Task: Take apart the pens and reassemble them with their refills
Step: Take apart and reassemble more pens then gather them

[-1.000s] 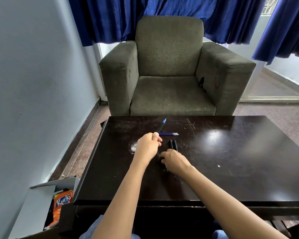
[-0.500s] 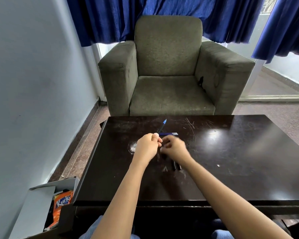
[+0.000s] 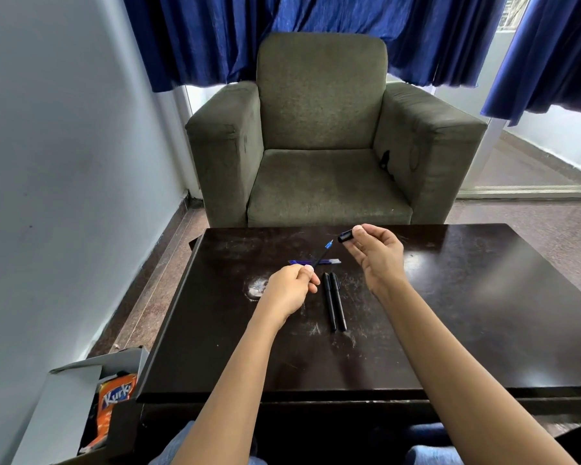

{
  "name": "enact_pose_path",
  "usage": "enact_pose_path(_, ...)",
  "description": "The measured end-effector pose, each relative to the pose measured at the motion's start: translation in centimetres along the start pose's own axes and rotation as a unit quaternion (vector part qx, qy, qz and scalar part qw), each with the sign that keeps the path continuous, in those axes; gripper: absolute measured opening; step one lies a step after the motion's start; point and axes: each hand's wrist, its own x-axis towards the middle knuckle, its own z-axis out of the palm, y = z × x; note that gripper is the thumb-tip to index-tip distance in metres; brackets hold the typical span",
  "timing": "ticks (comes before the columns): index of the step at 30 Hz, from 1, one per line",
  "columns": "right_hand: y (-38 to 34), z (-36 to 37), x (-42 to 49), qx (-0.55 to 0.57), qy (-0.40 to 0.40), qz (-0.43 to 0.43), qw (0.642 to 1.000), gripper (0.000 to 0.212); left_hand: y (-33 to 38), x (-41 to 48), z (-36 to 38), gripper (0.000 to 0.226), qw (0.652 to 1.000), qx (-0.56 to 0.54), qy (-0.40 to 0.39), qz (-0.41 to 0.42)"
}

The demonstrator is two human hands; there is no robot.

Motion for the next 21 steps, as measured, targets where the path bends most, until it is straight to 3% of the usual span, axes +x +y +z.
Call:
enact_pose_path(10, 0.8, 1.0, -1.6, -0.165, -0.138, 0.009, 0.977, 0.016, 0.0, -0.1, 0.0, 0.039, 1.0, 0.01, 0.009, 0.001)
enact_pose_path(21, 3.1, 1.4, -2.3, -0.178, -0.078, -0.015, 0.981, 0.025, -0.8, 0.0, -0.2, 0.033, 0.991, 0.082, 0.103, 0.028)
